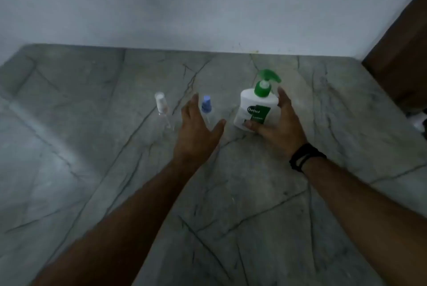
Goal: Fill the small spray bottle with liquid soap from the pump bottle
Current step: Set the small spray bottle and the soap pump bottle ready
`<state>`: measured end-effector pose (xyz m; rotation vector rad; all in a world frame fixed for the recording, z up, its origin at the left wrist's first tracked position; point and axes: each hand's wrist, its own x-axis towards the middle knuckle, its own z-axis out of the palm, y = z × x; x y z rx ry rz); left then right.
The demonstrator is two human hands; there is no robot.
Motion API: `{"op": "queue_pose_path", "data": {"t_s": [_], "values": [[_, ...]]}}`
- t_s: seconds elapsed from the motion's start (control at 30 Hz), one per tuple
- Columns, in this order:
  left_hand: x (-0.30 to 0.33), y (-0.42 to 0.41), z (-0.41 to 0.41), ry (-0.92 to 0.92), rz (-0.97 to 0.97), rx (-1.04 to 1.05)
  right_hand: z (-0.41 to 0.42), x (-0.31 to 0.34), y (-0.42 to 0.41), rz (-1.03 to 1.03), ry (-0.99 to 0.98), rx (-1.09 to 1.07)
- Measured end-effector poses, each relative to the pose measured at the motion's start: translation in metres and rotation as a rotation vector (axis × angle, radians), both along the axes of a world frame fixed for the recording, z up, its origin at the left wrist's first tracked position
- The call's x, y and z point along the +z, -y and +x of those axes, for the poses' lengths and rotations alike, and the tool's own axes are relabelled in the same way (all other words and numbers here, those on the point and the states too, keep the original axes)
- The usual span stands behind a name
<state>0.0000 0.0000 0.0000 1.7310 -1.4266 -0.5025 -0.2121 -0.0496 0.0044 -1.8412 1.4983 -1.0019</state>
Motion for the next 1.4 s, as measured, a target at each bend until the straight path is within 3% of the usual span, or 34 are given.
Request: {"op": "queue_pose_path", "data": {"t_s": [0.23,0.6,0.97,1.4], "values": [[-0.024,0.005,0.005,0.133,-0.099,0.046,0.005,-0.022,0.015,0.102,0.228,0.088],[-0.017,-0.06,0.019,0.209,-0.102,-0.101,-0.023,-0.023,-0.046,0.092,0.211,0.266],[-0.024,-0.141,0.029,0.156,-0.098,-0.131,-0.048,-0.019,-0.129,0.178,0.197,0.303],[-0.028,-0.145,0.031,0.211,-0.115,-0.143,-0.046,-0.029,-0.141,0.044,0.174,0.288]]}}
